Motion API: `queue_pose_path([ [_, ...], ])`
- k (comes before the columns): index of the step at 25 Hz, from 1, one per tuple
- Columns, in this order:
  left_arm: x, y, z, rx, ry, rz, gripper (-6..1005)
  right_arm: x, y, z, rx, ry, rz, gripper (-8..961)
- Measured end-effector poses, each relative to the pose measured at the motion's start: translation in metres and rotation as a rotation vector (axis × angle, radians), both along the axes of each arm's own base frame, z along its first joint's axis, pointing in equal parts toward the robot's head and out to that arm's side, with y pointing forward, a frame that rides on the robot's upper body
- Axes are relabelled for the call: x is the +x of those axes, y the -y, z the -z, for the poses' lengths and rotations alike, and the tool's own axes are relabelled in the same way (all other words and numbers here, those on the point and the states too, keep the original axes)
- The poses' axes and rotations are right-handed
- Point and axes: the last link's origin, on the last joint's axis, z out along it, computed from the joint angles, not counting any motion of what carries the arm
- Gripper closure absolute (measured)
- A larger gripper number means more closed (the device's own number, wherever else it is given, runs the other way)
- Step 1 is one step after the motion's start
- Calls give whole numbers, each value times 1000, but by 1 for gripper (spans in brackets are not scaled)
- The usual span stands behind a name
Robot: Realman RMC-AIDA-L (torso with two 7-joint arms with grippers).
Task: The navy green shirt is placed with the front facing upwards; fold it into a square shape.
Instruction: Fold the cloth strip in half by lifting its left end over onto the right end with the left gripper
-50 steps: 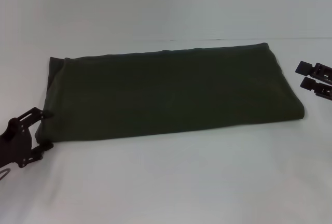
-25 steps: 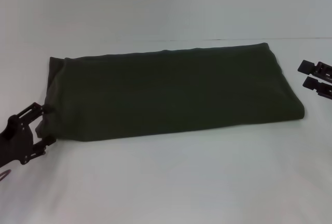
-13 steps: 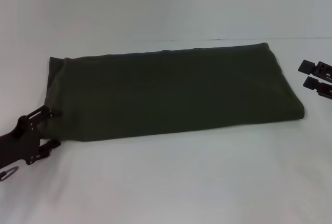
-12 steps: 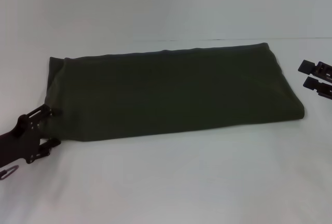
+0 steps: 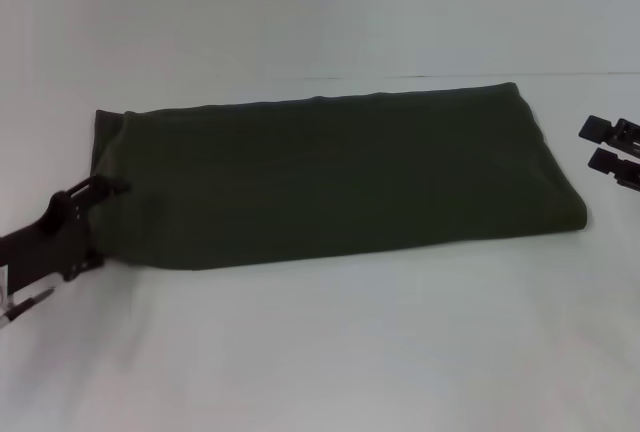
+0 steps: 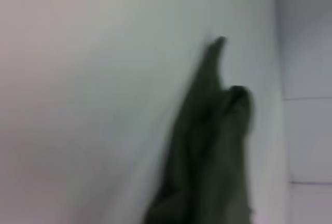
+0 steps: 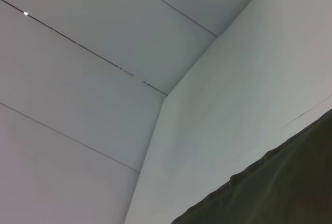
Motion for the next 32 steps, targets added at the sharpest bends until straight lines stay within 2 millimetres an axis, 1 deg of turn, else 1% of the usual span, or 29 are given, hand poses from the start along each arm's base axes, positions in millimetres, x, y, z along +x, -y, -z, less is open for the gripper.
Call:
queue_pose_path([
  [3,10,1,-7,64,11,107,93,0,0,-2,5,-6,-1,88],
  [5,9,7,-13,102,23,138,93,0,0,-2,8,-7,0,88],
  [7,3,13,-14,107,30,111,93,1,0,-3,12,-9,1,88],
  [11,-6,18,-5,51,17,54,94,2,1,-4,18,-6,9,88],
  [14,-7,18,-2,26,5,44,94,3,1,-3,18,-5,13,88],
  [15,-6,16,2,-20,-8,35,94,3,1,-3,19,-5,14,88],
  [16,-5,14,3,-24,-12,36,94,3,1,-3,19,-5,15,88],
  [25,1,-7,4,-5,-71,38,95,3,1,-3,20,-6,17,89],
  [28,2,-5,6,-12,-66,39,94,3,1,-3,19,-9,18,89],
  [32,0,1,8,-21,-60,42,140,4,2,-4,25,-17,20,89],
])
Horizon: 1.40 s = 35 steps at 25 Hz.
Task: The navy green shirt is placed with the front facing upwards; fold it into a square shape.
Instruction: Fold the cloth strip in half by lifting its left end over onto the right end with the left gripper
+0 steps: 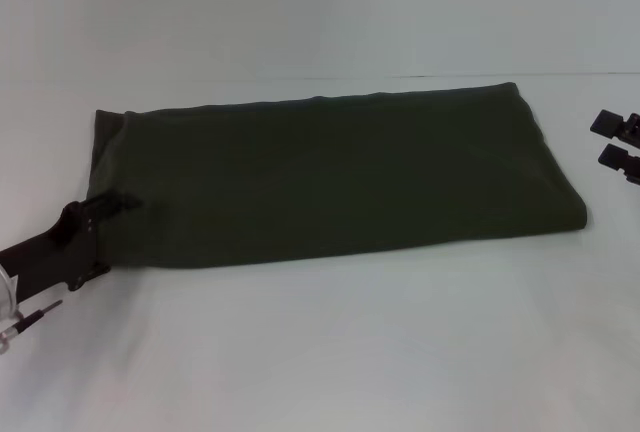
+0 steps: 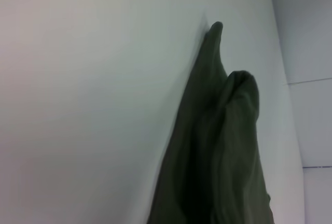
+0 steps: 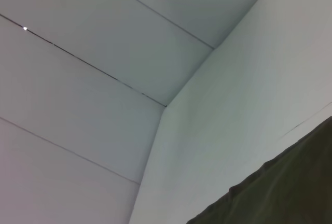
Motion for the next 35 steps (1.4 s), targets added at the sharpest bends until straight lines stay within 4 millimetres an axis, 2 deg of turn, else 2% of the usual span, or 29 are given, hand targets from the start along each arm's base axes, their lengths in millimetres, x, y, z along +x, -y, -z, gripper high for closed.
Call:
queue_pose_path([
  [7,-1,1,-1,8,-15,9,220,1,0,-2,9,-6,4,89],
  [12,0,-1,-2,11,-32,27,448,1,0,-3,10,-6,5,89],
  [17,1,-3,-8,28,-49,54,717,3,1,-5,4,0,7,89],
  [22,2,-10,-20,44,-84,80,884,4,1,-7,8,-2,15,89],
  [26,-5,-10,-33,60,-122,75,996,6,-1,-11,13,6,22,88],
  [35,-34,7,-61,114,-212,-1,986,6,-5,-20,19,21,21,88],
])
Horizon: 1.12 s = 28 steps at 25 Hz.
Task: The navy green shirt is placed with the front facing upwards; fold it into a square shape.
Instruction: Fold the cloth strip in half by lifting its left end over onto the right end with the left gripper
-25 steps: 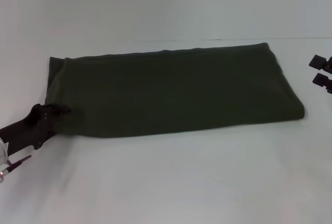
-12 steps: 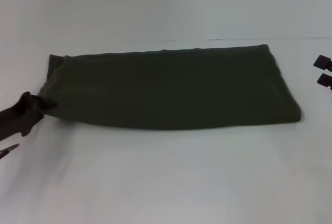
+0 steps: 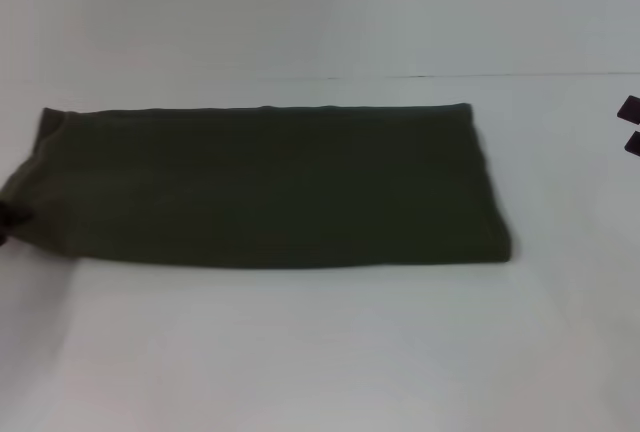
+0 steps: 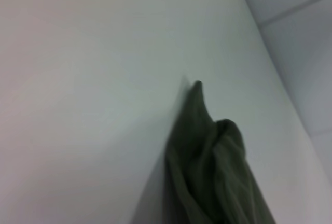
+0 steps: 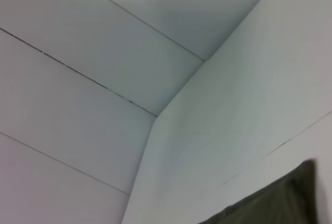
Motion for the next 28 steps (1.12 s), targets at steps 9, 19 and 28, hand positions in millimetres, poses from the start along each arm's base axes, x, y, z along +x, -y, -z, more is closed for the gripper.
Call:
queue_pose_path([
  [9,-18,8,-13,42,-47,-74,976,0,-1,1,0,0,1,88],
  [19,46,-22,-17,49,65,240,964,-2,0,4,-9,0,-9,89],
  [28,114,-55,-4,-50,110,481,954,-4,0,10,-15,-5,-10,88],
])
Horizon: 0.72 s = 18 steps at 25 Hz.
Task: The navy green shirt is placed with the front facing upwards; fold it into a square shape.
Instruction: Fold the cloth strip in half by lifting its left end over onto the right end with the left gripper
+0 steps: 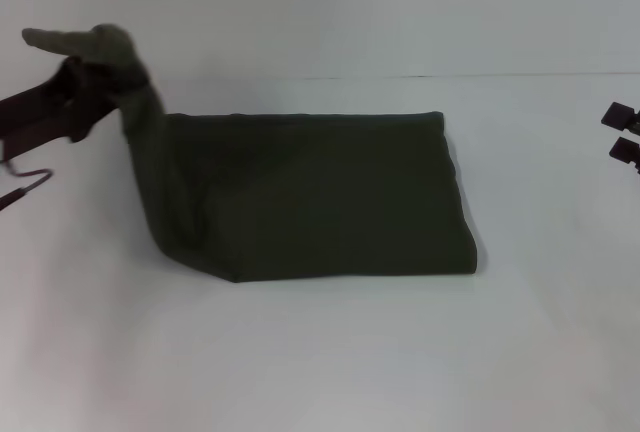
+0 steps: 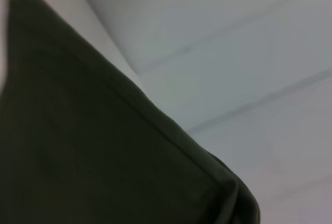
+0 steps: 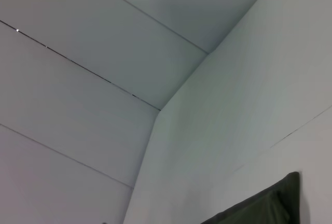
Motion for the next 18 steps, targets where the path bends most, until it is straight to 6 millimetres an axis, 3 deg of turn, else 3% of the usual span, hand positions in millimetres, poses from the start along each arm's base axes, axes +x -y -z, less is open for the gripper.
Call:
queue_pose_path([
  [11,72,-19,40,-93,-51,215,942,-2,1,5,-9,-12,-5,89],
  [18,111,-29,83,-181,-202,326,934,-4,0,8,-19,-10,-8,89],
])
